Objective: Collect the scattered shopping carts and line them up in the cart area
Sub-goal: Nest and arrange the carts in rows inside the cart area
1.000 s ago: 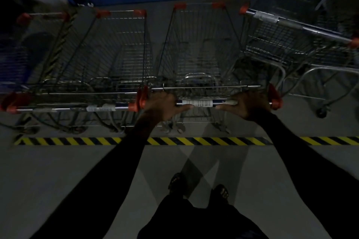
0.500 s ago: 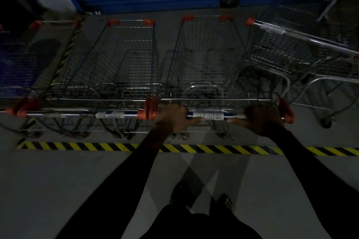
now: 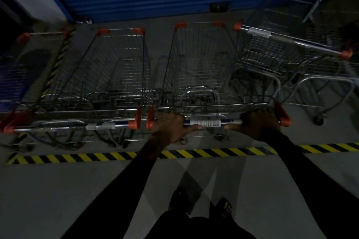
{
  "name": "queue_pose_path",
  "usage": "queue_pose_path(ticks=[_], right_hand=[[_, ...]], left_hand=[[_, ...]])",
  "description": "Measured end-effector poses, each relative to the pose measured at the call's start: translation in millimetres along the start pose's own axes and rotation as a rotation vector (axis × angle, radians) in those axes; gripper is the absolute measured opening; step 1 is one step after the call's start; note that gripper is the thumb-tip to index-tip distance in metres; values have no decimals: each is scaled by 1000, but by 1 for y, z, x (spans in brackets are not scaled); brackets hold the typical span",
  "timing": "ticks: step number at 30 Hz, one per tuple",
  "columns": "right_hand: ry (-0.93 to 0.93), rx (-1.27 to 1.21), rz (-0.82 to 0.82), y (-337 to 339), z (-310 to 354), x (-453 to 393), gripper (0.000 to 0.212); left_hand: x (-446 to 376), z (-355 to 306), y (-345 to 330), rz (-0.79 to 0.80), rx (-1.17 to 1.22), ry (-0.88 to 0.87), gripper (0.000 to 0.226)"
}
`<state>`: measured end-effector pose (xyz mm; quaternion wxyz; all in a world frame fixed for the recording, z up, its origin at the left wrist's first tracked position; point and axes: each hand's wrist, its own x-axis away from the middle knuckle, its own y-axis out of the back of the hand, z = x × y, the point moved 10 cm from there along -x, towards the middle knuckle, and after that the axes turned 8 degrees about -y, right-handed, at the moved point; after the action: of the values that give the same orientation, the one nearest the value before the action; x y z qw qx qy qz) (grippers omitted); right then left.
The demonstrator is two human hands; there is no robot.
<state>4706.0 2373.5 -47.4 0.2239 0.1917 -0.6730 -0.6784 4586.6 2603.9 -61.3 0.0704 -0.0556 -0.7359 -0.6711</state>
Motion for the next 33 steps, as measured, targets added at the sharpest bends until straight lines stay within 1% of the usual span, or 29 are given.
queue_pose_path(ticks=[2, 4, 6, 9, 12, 15, 16, 19, 20, 22, 23, 25, 26, 27, 29, 33], right_hand=[[-7, 3, 6, -4, -4, -2, 100], [-5, 44, -26, 1, -3, -1, 94], [5, 50, -31, 9, 2, 3, 84], [10, 7, 23, 16, 7, 7, 63], [-9, -28, 73, 18, 7, 6, 60], [-49, -41, 139, 9, 2, 5, 61], [-65, -63, 163, 8, 0, 6, 63], [-68, -211, 185, 6, -6, 11, 61], [-75, -233, 153, 9, -10, 14, 65], [-90, -188, 14, 16, -24, 22, 69], [-96, -180, -68, 21, -31, 28, 64], [-130, -285, -152, 30, -47, 47, 50], [-155, -331, -196, 37, -55, 59, 40], [-194, -344, -229, 41, -63, 71, 38], [-315, -342, -242, 43, -80, 99, 49], [-556, -428, -245, 35, -120, 159, 46]], left_hand=[[2, -3, 5, 7, -32, 6, 94], [3, -4, 6, 31, -36, 10, 90], [3, -3, 5, 42, -32, 18, 91], [5, -4, 9, 34, -63, 38, 86], [5, -6, 12, 38, -51, 47, 82], [-2, -2, 2, 43, 79, 26, 82], [-4, -3, 0, 35, 99, 7, 80], [-12, -17, 9, -38, 105, -69, 72], [-15, -25, 12, -56, 120, -98, 70], [-20, -42, 17, -85, 151, -131, 66], [-23, -50, 20, -120, 162, -143, 64], [-28, -71, 29, -210, 182, -205, 58], [-31, -84, 34, -253, 192, -258, 52], [-34, -98, 38, -277, 207, -310, 44], [-39, -129, 44, -314, 246, -413, 28], [-46, -201, 51, -374, 307, -563, 22]])
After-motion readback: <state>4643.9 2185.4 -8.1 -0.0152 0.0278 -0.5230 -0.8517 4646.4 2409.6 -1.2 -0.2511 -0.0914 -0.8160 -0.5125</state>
